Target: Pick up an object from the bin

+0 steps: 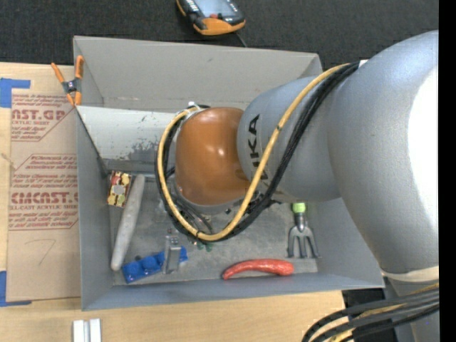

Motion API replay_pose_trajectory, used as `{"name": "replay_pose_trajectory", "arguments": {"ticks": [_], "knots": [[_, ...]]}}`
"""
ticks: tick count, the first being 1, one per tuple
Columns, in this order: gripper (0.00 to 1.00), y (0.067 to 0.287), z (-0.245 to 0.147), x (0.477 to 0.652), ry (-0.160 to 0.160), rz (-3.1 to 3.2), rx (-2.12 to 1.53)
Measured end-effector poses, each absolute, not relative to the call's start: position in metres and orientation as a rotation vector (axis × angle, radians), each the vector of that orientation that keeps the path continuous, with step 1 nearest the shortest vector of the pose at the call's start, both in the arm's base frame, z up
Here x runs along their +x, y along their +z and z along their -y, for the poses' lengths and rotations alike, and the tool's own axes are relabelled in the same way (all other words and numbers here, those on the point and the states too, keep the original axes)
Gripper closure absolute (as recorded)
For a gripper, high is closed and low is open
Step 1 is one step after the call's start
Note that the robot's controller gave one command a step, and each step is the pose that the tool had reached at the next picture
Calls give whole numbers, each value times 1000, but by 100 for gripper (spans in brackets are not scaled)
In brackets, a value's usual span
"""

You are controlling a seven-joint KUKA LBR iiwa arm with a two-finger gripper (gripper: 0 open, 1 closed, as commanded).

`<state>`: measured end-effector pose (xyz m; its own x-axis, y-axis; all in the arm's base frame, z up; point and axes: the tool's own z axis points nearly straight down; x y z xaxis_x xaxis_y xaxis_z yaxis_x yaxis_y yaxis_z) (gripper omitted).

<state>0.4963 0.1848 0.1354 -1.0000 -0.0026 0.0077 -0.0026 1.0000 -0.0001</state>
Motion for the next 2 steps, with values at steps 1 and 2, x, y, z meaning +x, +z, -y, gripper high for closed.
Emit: {"name": "replay_pose_trajectory", "arguments": {"ticks": [1,2], "knots": [[0,139,-184,499,-2,3141,0],[0,72,-213,485,-7,3139,291]]}}
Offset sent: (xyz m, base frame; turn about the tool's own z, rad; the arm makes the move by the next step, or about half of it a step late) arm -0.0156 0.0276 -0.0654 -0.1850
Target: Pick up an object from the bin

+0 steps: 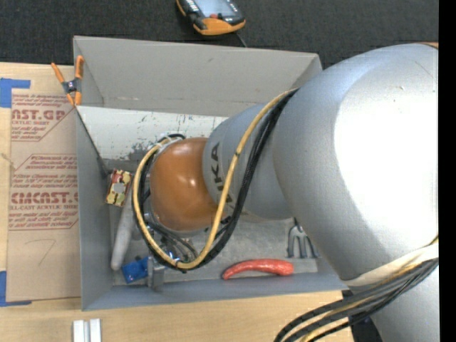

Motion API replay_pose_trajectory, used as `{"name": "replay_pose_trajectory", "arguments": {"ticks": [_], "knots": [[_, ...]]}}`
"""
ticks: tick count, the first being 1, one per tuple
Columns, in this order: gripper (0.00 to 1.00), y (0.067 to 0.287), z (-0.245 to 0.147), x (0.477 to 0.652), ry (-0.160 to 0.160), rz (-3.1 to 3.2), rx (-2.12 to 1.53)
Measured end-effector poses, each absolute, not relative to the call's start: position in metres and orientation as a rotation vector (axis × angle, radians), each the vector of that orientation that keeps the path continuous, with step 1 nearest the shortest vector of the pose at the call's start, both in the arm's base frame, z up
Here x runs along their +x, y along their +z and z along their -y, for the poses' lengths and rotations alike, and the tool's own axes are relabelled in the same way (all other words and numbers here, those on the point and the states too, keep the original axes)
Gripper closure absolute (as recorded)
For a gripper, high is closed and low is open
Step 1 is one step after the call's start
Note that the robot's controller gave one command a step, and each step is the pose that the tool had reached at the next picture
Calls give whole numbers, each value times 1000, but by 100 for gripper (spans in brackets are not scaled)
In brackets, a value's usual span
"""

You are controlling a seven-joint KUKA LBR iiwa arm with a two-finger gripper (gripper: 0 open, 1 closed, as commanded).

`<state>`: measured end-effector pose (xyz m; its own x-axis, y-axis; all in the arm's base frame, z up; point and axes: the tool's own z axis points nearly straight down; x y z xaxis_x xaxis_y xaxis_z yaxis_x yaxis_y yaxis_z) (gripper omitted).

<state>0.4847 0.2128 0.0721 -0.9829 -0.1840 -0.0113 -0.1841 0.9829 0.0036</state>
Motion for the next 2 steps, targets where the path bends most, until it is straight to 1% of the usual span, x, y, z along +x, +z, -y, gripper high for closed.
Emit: {"name": "replay_pose_trajectory", "arguments": {"ticks": [1,2], "knots": [[0,124,-216,480,6,-3137,-122],[0,75,-213,485,9,-3114,-275]]}}
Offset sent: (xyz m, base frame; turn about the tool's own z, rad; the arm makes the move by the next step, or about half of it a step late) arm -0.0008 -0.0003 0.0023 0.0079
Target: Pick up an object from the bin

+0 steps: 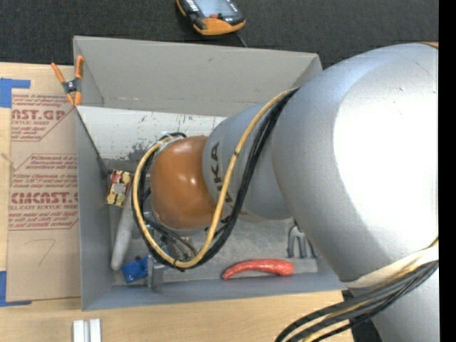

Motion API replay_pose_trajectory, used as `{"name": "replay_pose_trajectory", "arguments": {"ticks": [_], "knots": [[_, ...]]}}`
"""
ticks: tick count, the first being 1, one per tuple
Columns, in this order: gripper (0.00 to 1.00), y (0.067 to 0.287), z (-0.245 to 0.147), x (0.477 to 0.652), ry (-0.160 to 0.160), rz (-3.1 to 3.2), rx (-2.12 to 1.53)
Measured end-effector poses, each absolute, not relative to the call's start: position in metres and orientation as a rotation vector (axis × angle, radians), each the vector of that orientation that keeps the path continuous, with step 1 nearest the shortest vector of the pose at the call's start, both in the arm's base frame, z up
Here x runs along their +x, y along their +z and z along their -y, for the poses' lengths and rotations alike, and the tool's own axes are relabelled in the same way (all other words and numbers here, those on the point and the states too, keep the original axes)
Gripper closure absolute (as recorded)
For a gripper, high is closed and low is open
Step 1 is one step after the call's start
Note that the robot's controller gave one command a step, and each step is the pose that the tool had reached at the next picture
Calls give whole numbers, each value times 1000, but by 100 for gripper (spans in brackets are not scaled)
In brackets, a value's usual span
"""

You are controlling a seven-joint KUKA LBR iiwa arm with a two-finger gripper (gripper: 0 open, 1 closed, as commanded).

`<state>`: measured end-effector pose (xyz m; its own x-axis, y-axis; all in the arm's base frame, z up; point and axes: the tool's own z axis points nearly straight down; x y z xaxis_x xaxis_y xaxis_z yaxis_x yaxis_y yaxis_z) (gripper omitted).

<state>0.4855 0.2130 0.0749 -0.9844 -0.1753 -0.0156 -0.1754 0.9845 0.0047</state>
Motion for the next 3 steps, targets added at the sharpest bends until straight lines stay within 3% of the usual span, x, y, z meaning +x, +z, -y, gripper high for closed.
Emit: {"name": "replay_pose_trajectory", "arguments": {"ticks": [1,2,3], "knots": [[0,73,-194,483,14,-3094,-391],[100,74,-212,484,13,-3113,-291],[100,74,-212,485,13,-3113,-290]]}}
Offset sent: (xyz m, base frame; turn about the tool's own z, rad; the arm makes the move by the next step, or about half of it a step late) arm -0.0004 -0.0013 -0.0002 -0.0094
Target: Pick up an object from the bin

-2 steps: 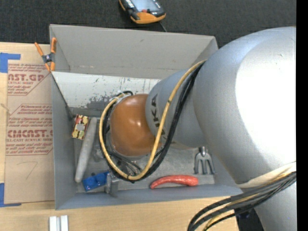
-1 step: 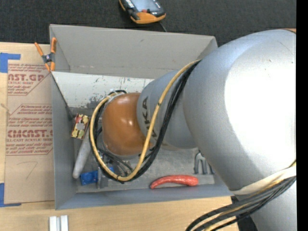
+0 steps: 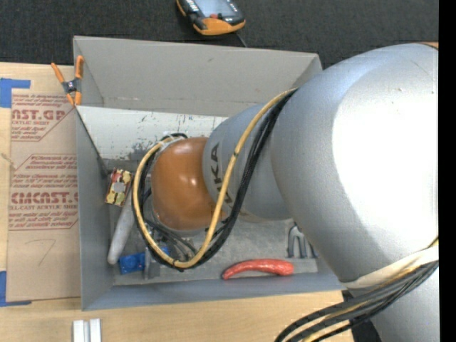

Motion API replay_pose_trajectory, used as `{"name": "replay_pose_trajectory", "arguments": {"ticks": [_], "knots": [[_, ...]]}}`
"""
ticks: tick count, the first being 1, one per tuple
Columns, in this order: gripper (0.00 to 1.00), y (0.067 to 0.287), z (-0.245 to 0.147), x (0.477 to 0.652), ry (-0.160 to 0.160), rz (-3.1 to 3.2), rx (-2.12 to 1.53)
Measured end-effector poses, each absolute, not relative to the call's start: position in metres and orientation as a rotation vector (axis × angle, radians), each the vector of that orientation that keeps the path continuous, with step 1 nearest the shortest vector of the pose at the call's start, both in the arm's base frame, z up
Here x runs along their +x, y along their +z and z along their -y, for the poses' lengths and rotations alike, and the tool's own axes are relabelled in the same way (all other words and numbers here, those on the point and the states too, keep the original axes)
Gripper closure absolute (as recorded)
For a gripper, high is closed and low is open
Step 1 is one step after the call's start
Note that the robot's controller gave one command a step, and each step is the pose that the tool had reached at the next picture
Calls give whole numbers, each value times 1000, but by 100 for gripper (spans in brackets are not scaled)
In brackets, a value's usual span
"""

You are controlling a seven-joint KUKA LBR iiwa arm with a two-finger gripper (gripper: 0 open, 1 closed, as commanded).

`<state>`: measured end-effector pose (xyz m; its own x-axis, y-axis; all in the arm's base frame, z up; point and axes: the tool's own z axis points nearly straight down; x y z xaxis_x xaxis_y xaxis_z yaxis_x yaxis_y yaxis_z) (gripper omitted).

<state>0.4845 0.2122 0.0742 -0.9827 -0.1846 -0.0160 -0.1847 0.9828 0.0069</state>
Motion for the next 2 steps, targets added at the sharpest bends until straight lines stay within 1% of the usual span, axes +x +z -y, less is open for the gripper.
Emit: {"name": "replay_pose_trajectory", "arguments": {"ticks": [1,2], "knots": [[100,91,-211,482,10,-3120,-291],[100,113,-212,484,12,-3116,-290]]}}
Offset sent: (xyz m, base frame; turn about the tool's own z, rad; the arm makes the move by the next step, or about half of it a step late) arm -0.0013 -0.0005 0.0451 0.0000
